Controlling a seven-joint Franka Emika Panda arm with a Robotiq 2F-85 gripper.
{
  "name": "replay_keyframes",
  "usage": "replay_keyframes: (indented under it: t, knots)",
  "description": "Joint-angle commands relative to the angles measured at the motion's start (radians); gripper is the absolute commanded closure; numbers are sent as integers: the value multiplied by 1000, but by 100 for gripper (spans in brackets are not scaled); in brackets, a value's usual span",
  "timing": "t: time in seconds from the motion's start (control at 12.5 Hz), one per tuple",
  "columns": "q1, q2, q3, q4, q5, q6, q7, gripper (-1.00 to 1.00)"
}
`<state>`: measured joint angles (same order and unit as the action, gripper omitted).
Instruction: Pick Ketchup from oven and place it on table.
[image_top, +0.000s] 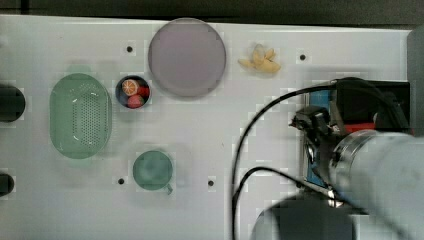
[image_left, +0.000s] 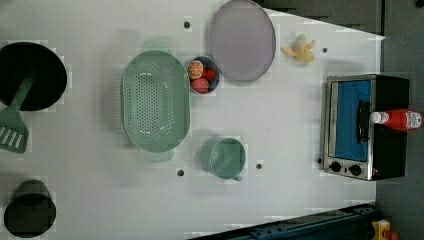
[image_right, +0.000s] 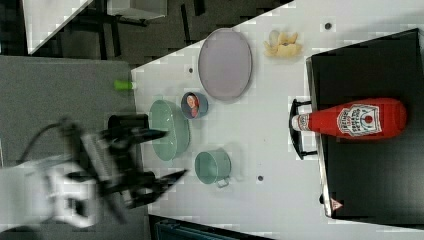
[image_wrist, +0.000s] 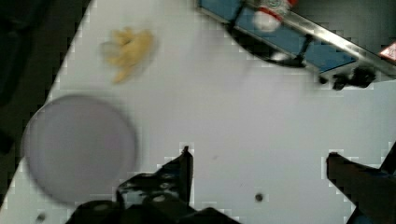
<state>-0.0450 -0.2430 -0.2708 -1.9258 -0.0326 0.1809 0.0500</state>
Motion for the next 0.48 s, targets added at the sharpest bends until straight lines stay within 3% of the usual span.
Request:
replay_keyframes:
  t: [0.08, 0.48]
  knots:
    - [-25, 70, -107, -13, 4, 85, 9, -100]
    - [-31, 247, -234, 45, 5, 237, 9, -100]
